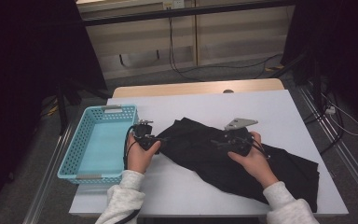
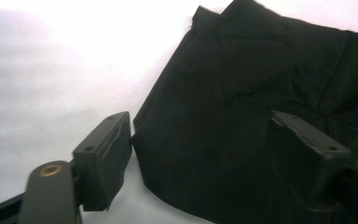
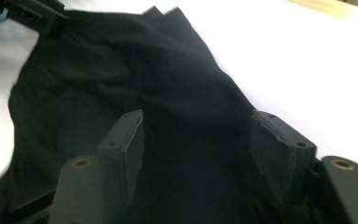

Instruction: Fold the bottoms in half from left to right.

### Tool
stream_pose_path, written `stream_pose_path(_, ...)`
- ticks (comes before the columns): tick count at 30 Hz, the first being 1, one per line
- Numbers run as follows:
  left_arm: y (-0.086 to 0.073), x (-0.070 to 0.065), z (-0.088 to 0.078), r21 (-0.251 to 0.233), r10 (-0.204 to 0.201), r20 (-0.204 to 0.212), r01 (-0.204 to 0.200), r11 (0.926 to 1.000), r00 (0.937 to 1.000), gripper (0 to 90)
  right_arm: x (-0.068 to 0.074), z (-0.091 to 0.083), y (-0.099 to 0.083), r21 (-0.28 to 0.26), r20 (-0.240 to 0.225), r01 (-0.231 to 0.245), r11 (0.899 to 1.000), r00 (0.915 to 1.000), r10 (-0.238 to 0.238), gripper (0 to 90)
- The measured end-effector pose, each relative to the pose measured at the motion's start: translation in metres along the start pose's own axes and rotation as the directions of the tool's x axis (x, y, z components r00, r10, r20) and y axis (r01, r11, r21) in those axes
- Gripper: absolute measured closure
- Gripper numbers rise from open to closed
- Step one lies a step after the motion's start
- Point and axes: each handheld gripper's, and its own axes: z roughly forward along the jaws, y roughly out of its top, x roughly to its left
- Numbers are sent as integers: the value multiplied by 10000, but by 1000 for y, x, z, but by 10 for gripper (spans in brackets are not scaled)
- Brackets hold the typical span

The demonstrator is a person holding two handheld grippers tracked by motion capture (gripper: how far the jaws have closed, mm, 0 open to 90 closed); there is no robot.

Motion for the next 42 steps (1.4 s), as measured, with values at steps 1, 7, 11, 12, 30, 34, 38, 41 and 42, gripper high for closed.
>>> stream_pose_path(1,0,1,2,77,-28,-51,28,10000,10000,200,-1,-5,-5,-24,136,18,10000,9999,-18,350)
stream_pose_path(7,7,-3,9,83,27,44,-27,10000,10000,187,-6,-21,-27,-67,233,-451,9990,9987,452,311)
stream_pose_path(11,15,-2,13,102,47,-99,-46,9999,9999,190,-7,-28,-33,-106,245,-500,9987,9984,503,295)
stream_pose_path(12,16,-2,14,26,-20,-99,20,10000,9999,193,-7,-29,-35,-131,227,-495,9987,9985,498,294)
stream_pose_path(30,20,-4,32,174,320,130,-322,9993,9994,306,-8,-40,-43,-222,298,-662,9976,9973,668,275)
stream_pose_path(34,19,-13,34,414,388,678,-417,9983,9969,481,-8,-39,-45,-161,309,-645,9978,9974,650,274)
stream_pose_path(38,18,-13,35,668,115,934,-178,9976,9956,724,-8,-39,-45,-152,298,-701,9974,9971,705,274)
stream_pose_path(41,18,-14,35,860,-249,1232,144,9962,9921,813,-8,-39,-46,-118,277,-656,9978,9974,659,275)
stream_pose_path(42,18,-14,35,973,-214,1274,90,9952,9916,822,-8,-39,-46,-114,277,-648,9978,9975,651,274)
